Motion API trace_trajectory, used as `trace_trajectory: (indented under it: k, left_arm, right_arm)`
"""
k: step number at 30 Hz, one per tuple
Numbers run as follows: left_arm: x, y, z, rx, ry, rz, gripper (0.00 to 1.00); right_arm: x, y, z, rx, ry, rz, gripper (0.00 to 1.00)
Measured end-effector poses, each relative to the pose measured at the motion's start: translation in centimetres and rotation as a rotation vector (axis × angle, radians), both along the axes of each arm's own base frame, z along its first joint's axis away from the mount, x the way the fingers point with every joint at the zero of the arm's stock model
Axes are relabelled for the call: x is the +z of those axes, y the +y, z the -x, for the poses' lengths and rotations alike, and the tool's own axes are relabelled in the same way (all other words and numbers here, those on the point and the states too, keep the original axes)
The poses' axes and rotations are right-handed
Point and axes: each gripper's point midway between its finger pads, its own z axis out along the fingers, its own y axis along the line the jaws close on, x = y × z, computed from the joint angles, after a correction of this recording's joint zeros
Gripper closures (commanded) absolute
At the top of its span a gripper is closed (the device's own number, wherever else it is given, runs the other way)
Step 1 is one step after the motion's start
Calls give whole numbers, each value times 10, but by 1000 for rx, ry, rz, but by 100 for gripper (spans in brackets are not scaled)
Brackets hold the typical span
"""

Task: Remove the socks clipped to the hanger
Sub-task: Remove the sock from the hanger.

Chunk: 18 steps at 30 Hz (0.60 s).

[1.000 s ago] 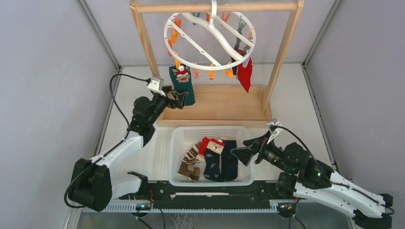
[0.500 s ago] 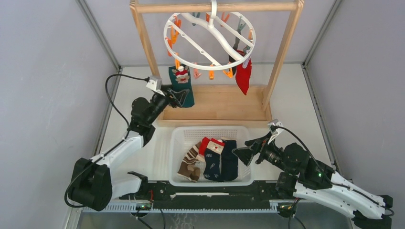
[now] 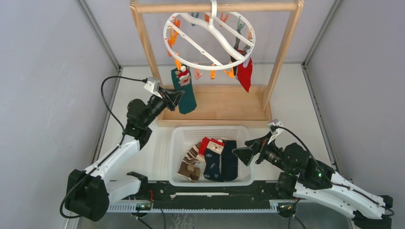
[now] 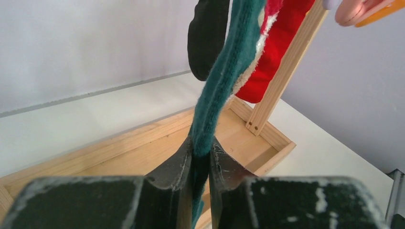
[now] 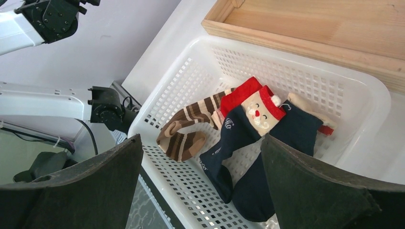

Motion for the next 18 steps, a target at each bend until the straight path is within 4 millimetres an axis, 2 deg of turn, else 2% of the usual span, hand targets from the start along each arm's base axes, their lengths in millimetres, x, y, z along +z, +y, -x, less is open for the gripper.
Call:
trace_trajectory:
  k: [6,12,18]
  left_arm:
    - [8,-1,15,-14,5,5,81]
    - [10,-16,30,-64,52,-10,79]
    - [19,-21,40,-81,78,4,79]
  right_arm:
    - [2,3,-2,-1,-3,-6,7]
    - [2,14,-9,-1,-2,0,8]
    - [6,21,-26,-14,-14,-8,9]
